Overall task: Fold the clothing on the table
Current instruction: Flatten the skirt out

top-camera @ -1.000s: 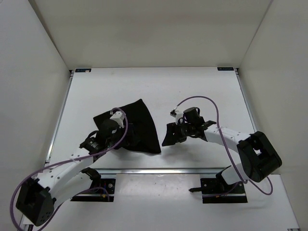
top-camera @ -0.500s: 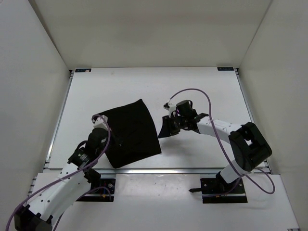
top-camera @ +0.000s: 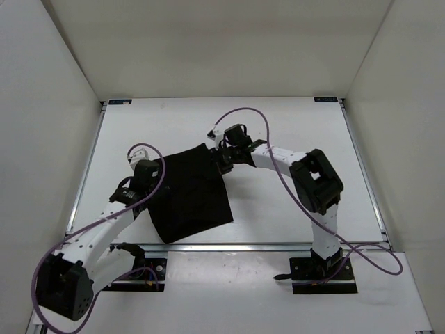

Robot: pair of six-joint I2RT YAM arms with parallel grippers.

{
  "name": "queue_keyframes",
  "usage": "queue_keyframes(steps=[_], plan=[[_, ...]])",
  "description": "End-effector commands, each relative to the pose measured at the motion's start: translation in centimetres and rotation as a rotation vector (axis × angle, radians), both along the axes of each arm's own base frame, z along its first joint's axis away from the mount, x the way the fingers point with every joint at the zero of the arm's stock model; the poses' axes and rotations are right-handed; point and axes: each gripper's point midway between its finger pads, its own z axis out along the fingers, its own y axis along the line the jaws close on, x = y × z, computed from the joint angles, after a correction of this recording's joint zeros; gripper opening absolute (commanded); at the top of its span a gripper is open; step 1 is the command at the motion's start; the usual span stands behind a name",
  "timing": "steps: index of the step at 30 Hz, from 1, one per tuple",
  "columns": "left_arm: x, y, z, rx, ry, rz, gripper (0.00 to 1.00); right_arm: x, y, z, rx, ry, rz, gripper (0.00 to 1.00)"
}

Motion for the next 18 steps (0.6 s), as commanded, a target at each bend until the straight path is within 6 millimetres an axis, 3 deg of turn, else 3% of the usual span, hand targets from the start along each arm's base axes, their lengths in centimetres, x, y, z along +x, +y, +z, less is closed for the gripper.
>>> queue_keyframes(steps=[1, 9, 13, 18], plan=[[1.1, 1.5, -0.3, 0.056, 0.014, 0.031, 0.0, -0.1, 0.9, -2.1, -0.058, 0.013, 0.035, 0.0], [0.9, 2.3, -3.2, 0.071, 0.117, 0.042, 0.0, 3.2, 0.1, -5.5, -0.231, -0.021, 0.0, 0.0], [1.5, 2.1, -3.4, 0.062, 0.111, 0.017, 0.0, 5.8, -3.7, -7.5, -0.399, -0.055, -0.143, 0.0], [2.6, 1.7, -3.3, 0.067, 0.104, -0.025, 0.13, 8.4, -10.7, -8.5, -0.453, 0.023, -0.35, 0.0]])
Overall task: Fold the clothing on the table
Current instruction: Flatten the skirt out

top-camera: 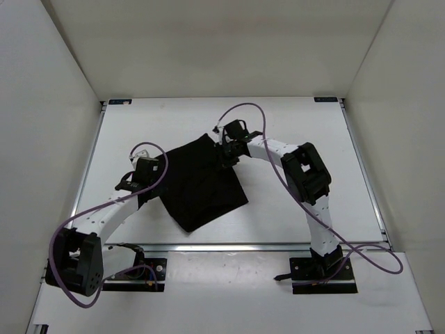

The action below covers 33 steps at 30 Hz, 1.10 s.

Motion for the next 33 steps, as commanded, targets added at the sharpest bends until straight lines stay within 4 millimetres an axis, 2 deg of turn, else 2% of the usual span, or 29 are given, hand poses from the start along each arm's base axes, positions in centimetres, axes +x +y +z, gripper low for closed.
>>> queue_keyframes(steps=[1, 2, 3, 5, 6, 8, 9, 10, 14, 15, 16, 18, 19, 21, 24, 25, 26, 27, 28, 29, 30, 31, 33], plan=[[2.1, -1.1, 1.5, -0.023, -0.051, -0.072, 0.13, 2.0, -8.5, -2.7, -0.166, 0.037, -0.214, 0.0], [2.1, -1.3, 0.9, -0.026, -0.028, -0.076, 0.15, 2.9, -9.7, -1.9, -0.145, 0.026, -0.25, 0.01], [2.7, -1.7, 1.5, -0.03, -0.043, -0.092, 0.15, 2.3, -11.4, -2.3, -0.161, 0.048, -0.287, 0.0], [3.8, -2.3, 1.0, -0.03, -0.023, -0.111, 0.15, 1.2, -13.3, -2.7, -0.179, 0.069, -0.321, 0.01], [4.1, -2.7, 0.8, -0.042, -0.018, -0.122, 0.15, 1.5, -14.0, -1.8, -0.177, 0.048, -0.337, 0.0], [5.5, -4.0, 0.3, -0.063, -0.007, -0.156, 0.14, -0.1, -15.0, -2.0, -0.18, 0.075, -0.336, 0.0], [5.9, -5.0, 0.3, -0.082, -0.007, -0.184, 0.12, -0.3, -14.8, -1.2, -0.165, 0.067, -0.334, 0.0], [6.5, -5.9, 0.1, -0.081, 0.007, -0.208, 0.11, -1.3, -15.0, -1.5, -0.165, 0.087, -0.334, 0.0], [9.2, -9.2, 0.5, -0.091, -0.001, -0.288, 0.12, -3.5, -13.1, -0.6, -0.161, 0.088, -0.301, 0.0], [9.2, -9.7, 0.0, -0.084, 0.014, -0.307, 0.12, -4.2, -12.6, -0.8, -0.166, 0.093, -0.281, 0.0], [9.9, -10.3, 0.6, -0.081, -0.004, -0.326, 0.13, -4.7, -12.1, -1.0, -0.171, 0.098, -0.273, 0.0], [10.7, -10.7, -0.2, -0.09, 0.017, -0.332, 0.14, -5.0, -11.8, -1.1, -0.184, 0.11, -0.292, 0.0], [11.4, -10.9, 0.3, -0.088, 0.006, -0.334, 0.14, -5.1, -12.1, -1.2, -0.183, 0.123, -0.304, 0.0], [12.5, -11.0, -0.4, -0.089, 0.018, -0.333, 0.14, -5.1, -12.4, -1.1, -0.17, 0.138, -0.332, 0.0], [13.0, -11.6, -1.5, -0.115, 0.044, -0.35, 0.14, -4.9, -13.1, -0.2, -0.119, 0.125, -0.356, 0.0], [13.1, -11.8, -1.3, -0.118, 0.048, -0.356, 0.14, -4.6, -13.7, 0.4, -0.093, 0.122, -0.369, 0.0], [13.4, -11.7, -1.1, -0.113, 0.044, -0.354, 0.16, -3.9, -13.8, 1.9, -0.046, 0.104, -0.376, 0.0], [13.8, -11.8, -0.6, -0.106, 0.031, -0.365, 0.21, -3.0, -13.9, 3.4, 0.004, 0.069, -0.378, 0.06], [14.3, -11.6, 0.0, -0.098, 0.017, -0.367, 0.29, -2.6, -14.0, 4.0, 0.025, 0.049, -0.378, 0.22], [14.5, -11.3, 0.4, -0.095, 0.013, -0.366, 0.33, -1.6, -14.1, 5.7, 0.075, -0.011, -0.373, 0.32], [15.4, -11.4, 1.5, -0.099, -0.015, -0.376, 0.48, -0.7, -14.6, 7.0, 0.089, -0.062, -0.386, 0.47], [16.2, -11.0, 2.1, -0.096, -0.03, -0.378, 0.55, 0.4, -14.9, 7.7, 0.1, -0.107, -0.396, 0.56], [17.3, -10.9, 2.8, -0.112, -0.049, -0.388, 0.71, 2.5, -16.3, 8.1, 0.112, -0.124, -0.42, 0.68]])
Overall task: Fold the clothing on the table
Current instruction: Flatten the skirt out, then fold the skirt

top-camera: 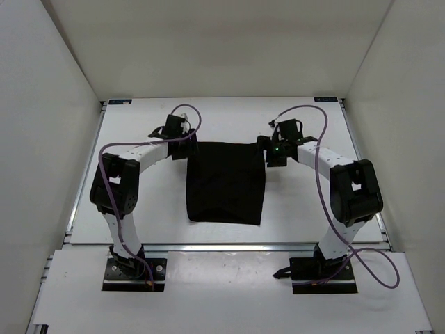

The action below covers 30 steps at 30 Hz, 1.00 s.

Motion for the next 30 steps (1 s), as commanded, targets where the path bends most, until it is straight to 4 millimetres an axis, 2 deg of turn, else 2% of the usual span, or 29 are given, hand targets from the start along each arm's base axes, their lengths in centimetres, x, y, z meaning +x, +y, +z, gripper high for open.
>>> queue_keyframes(steps=[1, 2, 4, 6, 7, 9, 10, 12, 17, 19, 26, 29, 30], plan=[[3.7, 0.5, 4.1, -0.046, -0.11, -0.013, 0.72, 5.0, -0.4, 5.1, 0.066, -0.173, -0.008, 0.72], [3.9, 0.5, 4.1, -0.054, -0.113, -0.02, 0.74, 5.4, -1.1, 3.9, 0.065, -0.127, -0.011, 0.73], [4.8, 0.7, 4.5, -0.069, -0.133, -0.017, 0.75, 7.5, -1.5, 3.1, 0.044, -0.114, -0.001, 0.73], [5.3, 0.6, 4.3, -0.068, -0.14, -0.019, 0.72, 8.2, -1.6, 2.2, 0.005, -0.104, 0.016, 0.73], [5.4, 0.6, 4.1, -0.062, -0.14, -0.022, 0.71, 8.9, -1.5, 2.3, -0.013, -0.128, 0.025, 0.73], [5.9, 0.4, 3.5, -0.054, -0.145, -0.033, 0.72, 9.6, -1.3, 0.8, -0.03, -0.109, 0.031, 0.69], [5.9, 0.3, 3.3, -0.049, -0.149, -0.044, 0.71, 9.4, -1.3, 0.1, -0.035, -0.084, 0.036, 0.65], [6.1, -0.1, 2.6, -0.069, -0.136, -0.054, 0.71, 10.1, -1.2, -0.3, -0.026, -0.082, 0.023, 0.62], [6.6, 0.1, 1.1, -0.094, -0.118, -0.043, 0.72, 10.3, -2.2, -2.1, -0.047, -0.041, -0.001, 0.61], [6.6, -0.3, 0.6, -0.094, -0.109, -0.056, 0.72, 10.2, -1.9, -2.6, -0.055, -0.034, 0.006, 0.62], [6.8, 0.2, -1.0, -0.084, -0.086, -0.038, 0.7, 11.0, -1.9, -3.6, -0.053, -0.015, -0.002, 0.58], [7.1, 0.0, -1.4, -0.107, -0.08, -0.034, 0.66, 11.5, -1.5, -3.6, -0.027, -0.013, 0.005, 0.54], [6.7, 0.0, -2.1, -0.101, -0.06, -0.038, 0.64, 11.8, -1.7, -3.4, -0.019, -0.015, -0.002, 0.53]])
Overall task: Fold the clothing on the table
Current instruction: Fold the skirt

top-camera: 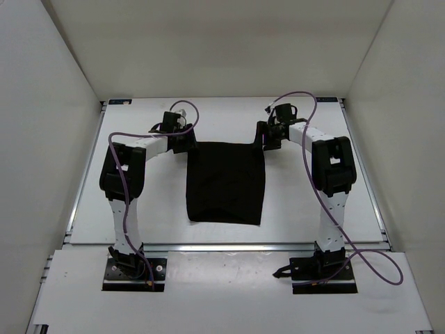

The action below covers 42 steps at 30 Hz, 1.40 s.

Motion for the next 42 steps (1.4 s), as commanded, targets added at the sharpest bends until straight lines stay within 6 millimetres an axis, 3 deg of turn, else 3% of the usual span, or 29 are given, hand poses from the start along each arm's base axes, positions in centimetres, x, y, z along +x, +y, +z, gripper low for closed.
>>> queue_keyframes(steps=[1, 5, 6, 8, 10, 12, 15, 18, 20, 21, 22, 23, 25, 26, 28, 29, 31, 32, 33, 34, 35, 36, 37, 38, 39, 40, 41, 42], plan=[[0.7, -0.6, -0.1, -0.023, 0.001, -0.013, 0.63, 0.8, -0.2, -0.6, 0.008, 0.022, -0.009, 0.51], [0.8, -1.1, -0.5, -0.022, 0.006, -0.017, 0.51, 1.2, 0.1, -1.2, 0.0, 0.031, -0.005, 0.42], [0.9, -1.2, -0.4, -0.022, 0.007, -0.021, 0.46, 1.3, 0.2, -1.1, 0.004, 0.033, -0.005, 0.37], [1.0, -1.3, -0.8, -0.027, 0.017, -0.022, 0.35, 1.3, 0.0, -1.5, -0.003, 0.041, -0.007, 0.16], [1.1, -1.6, -0.9, -0.041, 0.019, -0.022, 0.13, 1.6, 0.0, -1.4, 0.007, 0.041, -0.017, 0.02], [1.0, -1.6, -1.3, -0.041, 0.045, -0.009, 0.0, 1.8, 0.0, -0.9, 0.004, 0.028, -0.007, 0.0], [2.4, -1.9, 0.5, -0.054, 0.016, -0.007, 0.0, 2.8, -0.8, 0.9, -0.01, -0.013, -0.012, 0.0], [5.0, -2.1, 4.3, -0.063, -0.07, -0.017, 0.0, 5.7, -2.0, 5.9, -0.014, -0.114, -0.036, 0.0], [7.5, -2.6, 9.4, -0.074, -0.179, -0.038, 0.0, 8.7, -2.6, 13.1, 0.047, -0.265, -0.045, 0.0], [8.6, -2.6, 12.9, -0.078, -0.244, -0.036, 0.0, 9.6, -2.8, 16.9, 0.074, -0.346, -0.043, 0.0], [9.1, -2.5, 14.7, -0.073, -0.281, -0.034, 0.0, 9.8, -3.3, 19.7, 0.11, -0.396, -0.04, 0.0], [9.6, -2.6, 18.2, -0.08, -0.343, -0.038, 0.0, 10.1, -3.9, 23.9, 0.131, -0.482, -0.052, 0.0], [9.5, -2.3, 25.2, -0.08, -0.479, -0.024, 0.0, 9.7, -4.6, 29.3, 0.137, -0.596, -0.065, 0.0], [9.1, -2.6, 27.2, -0.079, -0.518, -0.039, 0.0, 9.1, -5.2, 32.5, 0.125, -0.668, -0.069, 0.0], [7.5, -2.4, 32.2, -0.077, -0.627, -0.032, 0.0, 7.5, -5.5, 35.2, 0.109, -0.724, -0.063, 0.0], [6.8, -2.5, 31.8, -0.054, -0.621, -0.036, 0.0, 6.2, -5.2, 35.4, 0.107, -0.72, -0.051, 0.0], [3.7, -3.2, 31.3, -0.035, -0.628, -0.063, 0.0, 4.4, -5.1, 31.8, 0.076, -0.646, -0.046, 0.0], [2.9, -3.3, 30.5, -0.021, -0.621, -0.06, 0.0, 2.5, -4.9, 32.3, 0.07, -0.652, -0.041, 0.0], [0.7, -3.7, 29.1, -0.014, -0.603, -0.081, 0.0, 0.4, -4.4, 31.0, 0.065, -0.635, -0.024, 0.0], [-1.7, -3.4, 27.4, -0.007, -0.583, -0.083, 0.0, -0.7, -4.1, 26.8, 0.055, -0.57, -0.017, 0.0], [-3.5, -4.4, 26.6, -0.003, -0.575, -0.107, 0.0, -3.1, -3.5, 28.0, 0.062, -0.601, -0.01, 0.0], [-6.6, -5.0, 25.0, -0.007, -0.563, -0.145, 0.0, -5.6, -2.9, 25.8, 0.071, -0.584, 0.0, 0.0], [-8.9, -4.0, 23.4, 0.015, -0.554, -0.124, 0.0, -7.3, -2.9, 22.1, 0.07, -0.525, -0.002, 0.0], [-11.1, -4.0, 24.3, -0.014, -0.581, -0.118, 0.0, -9.2, -2.3, 23.2, 0.086, -0.564, 0.01, 0.0], [-13.1, -4.1, 21.0, -0.022, -0.51, -0.131, 0.0, -11.7, -2.0, 21.0, 0.104, -0.512, 0.013, 0.0], [-15.3, -3.6, 19.2, -0.036, -0.468, -0.144, 0.0, -13.4, -1.9, 18.2, 0.107, -0.446, 0.014, 0.0], [-17.4, -3.4, 17.9, -0.064, -0.419, -0.139, 0.0, -15.4, -1.8, 16.5, 0.116, -0.399, 0.012, 0.0], [-18.2, -3.1, 17.3, -0.067, -0.402, -0.14, 0.0, -16.7, -1.0, 16.3, 0.125, -0.398, 0.036, 0.0]])
